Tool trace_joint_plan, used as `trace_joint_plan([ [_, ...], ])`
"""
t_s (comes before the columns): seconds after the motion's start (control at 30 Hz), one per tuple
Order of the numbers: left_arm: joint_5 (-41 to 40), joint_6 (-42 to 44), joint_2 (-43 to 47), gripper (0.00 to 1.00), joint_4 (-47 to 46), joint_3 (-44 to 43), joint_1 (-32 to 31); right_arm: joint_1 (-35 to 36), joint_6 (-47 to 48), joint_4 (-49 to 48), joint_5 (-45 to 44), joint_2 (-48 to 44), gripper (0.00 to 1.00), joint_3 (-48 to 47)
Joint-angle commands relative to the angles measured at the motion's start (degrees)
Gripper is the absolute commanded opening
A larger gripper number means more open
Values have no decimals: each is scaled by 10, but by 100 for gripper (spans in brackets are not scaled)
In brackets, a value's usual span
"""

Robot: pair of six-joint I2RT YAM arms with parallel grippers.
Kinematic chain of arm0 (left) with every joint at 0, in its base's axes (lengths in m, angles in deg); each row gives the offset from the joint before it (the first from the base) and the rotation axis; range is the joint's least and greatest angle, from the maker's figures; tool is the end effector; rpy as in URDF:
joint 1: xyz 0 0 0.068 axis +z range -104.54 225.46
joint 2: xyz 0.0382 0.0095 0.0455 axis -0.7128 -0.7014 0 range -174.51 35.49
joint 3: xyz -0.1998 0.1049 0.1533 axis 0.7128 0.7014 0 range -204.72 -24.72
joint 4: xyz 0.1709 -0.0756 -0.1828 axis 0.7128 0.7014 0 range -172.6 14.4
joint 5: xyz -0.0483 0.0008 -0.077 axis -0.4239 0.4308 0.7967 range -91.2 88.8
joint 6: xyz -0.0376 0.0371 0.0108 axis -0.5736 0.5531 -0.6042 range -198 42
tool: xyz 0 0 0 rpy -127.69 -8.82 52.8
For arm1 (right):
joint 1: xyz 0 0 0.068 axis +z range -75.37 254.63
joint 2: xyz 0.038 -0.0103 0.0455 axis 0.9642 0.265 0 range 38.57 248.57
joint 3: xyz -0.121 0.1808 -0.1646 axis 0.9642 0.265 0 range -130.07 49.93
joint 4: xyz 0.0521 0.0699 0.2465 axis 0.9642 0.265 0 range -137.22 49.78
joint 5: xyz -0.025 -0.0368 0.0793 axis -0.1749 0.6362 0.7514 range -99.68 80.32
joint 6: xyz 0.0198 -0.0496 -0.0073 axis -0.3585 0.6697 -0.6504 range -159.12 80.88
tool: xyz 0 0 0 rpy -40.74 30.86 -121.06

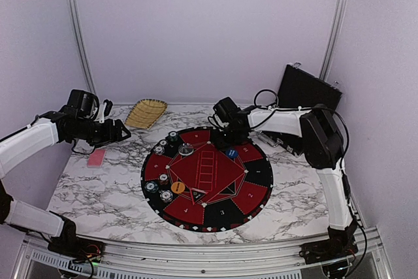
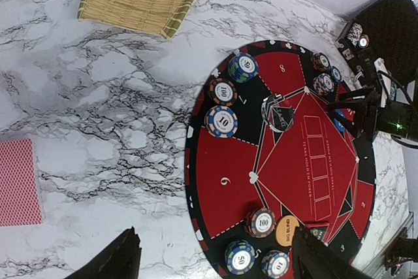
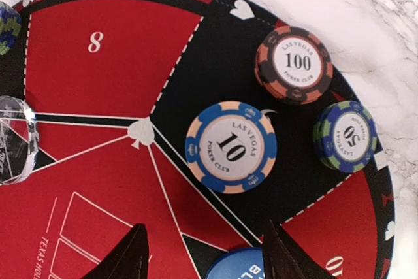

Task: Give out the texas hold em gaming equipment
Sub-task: Move the pile of poker chips to the small blind area.

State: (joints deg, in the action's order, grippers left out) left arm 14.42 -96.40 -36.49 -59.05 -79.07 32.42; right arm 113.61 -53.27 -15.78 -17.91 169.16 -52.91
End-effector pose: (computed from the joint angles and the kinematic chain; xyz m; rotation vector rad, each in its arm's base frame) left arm 0.2623 -0.0706 0.2763 0.0358 2.3294 -0.5929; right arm 0.3861 0.3059 0.1593 -0.5074 2.5444 0.1529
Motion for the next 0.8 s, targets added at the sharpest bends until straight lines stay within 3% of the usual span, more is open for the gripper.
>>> trace_joint_plan([
  [0.0, 7, 3, -3, 81, -12, 7, 3, 7, -5, 10, -17, -67, 58, 15],
  [0.77, -25, -39, 36, 82, -13, 47, -6, 39, -33, -110, -20, -364, 63, 278],
])
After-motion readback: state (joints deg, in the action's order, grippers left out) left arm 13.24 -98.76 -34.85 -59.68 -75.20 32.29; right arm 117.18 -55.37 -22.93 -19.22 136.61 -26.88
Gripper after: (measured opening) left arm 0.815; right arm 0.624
